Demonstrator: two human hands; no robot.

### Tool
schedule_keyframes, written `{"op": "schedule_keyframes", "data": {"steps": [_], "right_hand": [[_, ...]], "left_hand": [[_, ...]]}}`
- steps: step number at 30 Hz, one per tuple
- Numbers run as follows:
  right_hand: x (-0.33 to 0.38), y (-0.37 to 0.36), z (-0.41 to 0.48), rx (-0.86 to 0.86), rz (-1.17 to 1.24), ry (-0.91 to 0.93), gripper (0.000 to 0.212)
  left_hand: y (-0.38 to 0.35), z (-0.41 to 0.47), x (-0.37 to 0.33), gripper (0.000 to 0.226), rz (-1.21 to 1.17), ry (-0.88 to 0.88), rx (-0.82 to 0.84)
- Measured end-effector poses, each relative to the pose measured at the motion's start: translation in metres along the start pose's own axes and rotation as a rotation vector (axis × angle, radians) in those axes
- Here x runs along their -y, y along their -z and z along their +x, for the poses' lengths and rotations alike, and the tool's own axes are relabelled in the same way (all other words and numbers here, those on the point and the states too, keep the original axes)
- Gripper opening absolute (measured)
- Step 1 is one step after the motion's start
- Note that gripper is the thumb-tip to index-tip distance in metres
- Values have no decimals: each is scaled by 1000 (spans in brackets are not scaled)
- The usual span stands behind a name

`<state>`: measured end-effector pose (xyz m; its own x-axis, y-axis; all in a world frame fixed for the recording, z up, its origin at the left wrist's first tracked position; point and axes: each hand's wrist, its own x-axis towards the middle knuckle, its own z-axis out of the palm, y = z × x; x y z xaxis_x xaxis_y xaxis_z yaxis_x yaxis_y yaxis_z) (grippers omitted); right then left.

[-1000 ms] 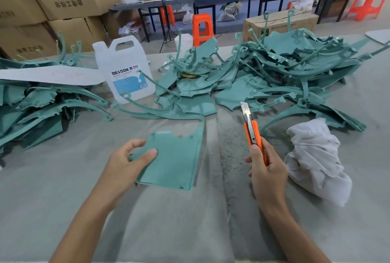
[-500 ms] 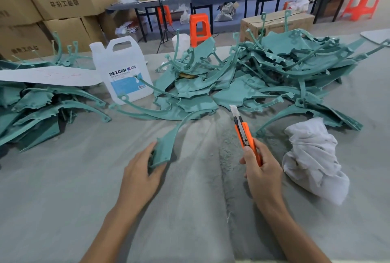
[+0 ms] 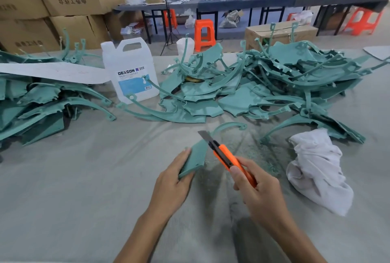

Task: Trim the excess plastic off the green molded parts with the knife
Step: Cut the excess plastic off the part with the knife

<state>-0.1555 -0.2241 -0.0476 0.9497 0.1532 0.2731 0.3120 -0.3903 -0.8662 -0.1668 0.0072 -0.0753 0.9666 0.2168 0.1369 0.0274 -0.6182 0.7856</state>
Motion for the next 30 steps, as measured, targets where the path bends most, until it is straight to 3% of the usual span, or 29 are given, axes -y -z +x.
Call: {"op": "schedule_keyframes", "data": {"steps": [5, 20, 24, 30], "right_hand": [[9, 20, -4, 169, -131, 53, 30], [18, 54, 7, 352, -248, 145, 37], [15, 57, 28, 275, -378, 156, 36], [-10, 62, 86, 166, -567, 5, 26]], "left_hand": [[0, 0, 1, 58, 23, -8, 23], [2, -2, -1, 56, 10, -33, 47], [1, -3, 0, 59, 58, -56, 69], [2, -5, 0, 59, 53, -63, 78]]}}
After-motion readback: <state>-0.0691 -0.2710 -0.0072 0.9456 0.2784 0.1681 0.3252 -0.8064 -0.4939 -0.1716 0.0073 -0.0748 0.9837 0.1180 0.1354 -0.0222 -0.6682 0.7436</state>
